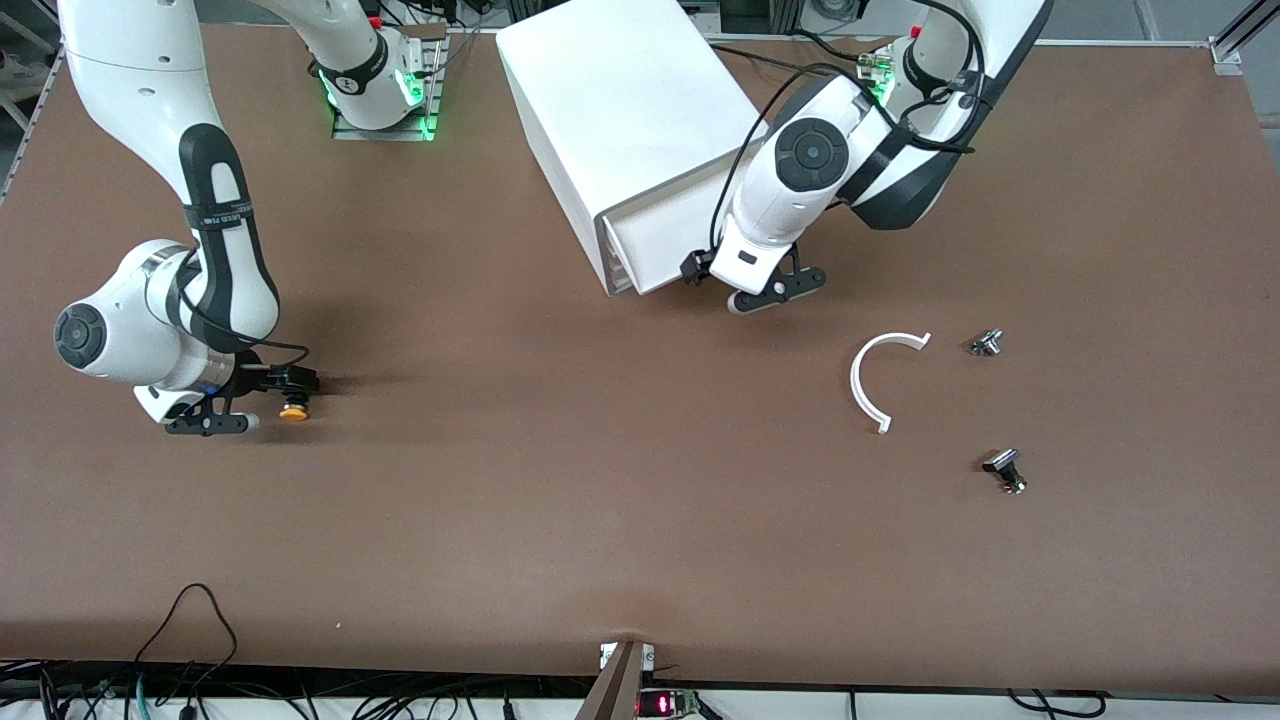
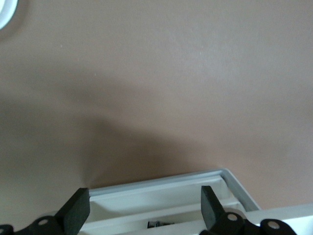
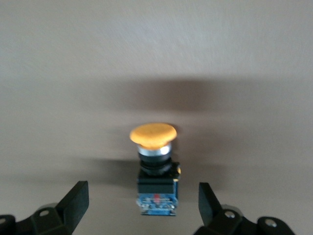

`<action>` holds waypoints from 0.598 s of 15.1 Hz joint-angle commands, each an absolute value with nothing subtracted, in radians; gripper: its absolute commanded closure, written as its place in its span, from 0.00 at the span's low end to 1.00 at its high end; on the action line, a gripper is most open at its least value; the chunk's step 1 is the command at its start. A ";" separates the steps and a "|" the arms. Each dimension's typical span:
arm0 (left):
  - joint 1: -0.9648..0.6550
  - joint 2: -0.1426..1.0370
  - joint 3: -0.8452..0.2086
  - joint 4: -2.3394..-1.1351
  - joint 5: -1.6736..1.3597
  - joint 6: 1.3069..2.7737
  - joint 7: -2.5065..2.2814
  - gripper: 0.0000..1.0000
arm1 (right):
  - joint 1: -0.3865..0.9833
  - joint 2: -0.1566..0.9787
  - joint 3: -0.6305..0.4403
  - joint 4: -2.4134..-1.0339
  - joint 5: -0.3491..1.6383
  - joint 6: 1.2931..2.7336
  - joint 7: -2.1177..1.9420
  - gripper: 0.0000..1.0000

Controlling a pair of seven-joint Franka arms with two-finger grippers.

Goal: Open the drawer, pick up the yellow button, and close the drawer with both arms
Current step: 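Push the drawer shut with the left gripper while the right gripper carries the button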

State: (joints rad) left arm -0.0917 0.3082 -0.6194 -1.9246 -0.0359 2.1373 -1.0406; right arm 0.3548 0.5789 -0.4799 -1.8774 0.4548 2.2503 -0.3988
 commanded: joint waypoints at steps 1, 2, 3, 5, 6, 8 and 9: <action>-0.091 0.301 -0.673 -1.925 -0.051 2.071 -1.058 0.00 | 0.374 0.499 -0.476 -1.850 0.445 2.169 -0.405 0.01; -0.094 0.302 -0.686 -1.925 -0.051 2.053 -1.057 0.00 | 0.386 0.489 -0.479 -1.821 0.445 2.116 -0.402 0.00; -0.094 0.304 -0.695 -1.928 -0.051 2.043 -1.057 0.00 | 0.391 0.488 -0.486 -1.789 0.443 2.064 -0.400 0.00; -0.094 0.304 -0.716 -1.931 -0.052 2.033 -1.058 0.00 | 0.390 0.462 -0.489 -1.725 0.401 1.982 -0.402 0.01; -0.095 0.304 -0.718 -1.928 -0.052 2.031 -1.058 0.00 | 0.391 0.439 -0.488 -1.703 0.361 1.955 -0.399 0.01; -0.098 0.310 -0.738 -1.927 -0.063 2.031 -1.058 0.00 | 0.419 0.404 -0.495 -1.697 0.318 1.913 -0.393 0.00; -0.100 0.314 -0.739 -1.927 -0.077 2.029 -1.058 0.00 | 0.420 0.375 -0.495 -1.697 0.299 1.907 -0.390 0.00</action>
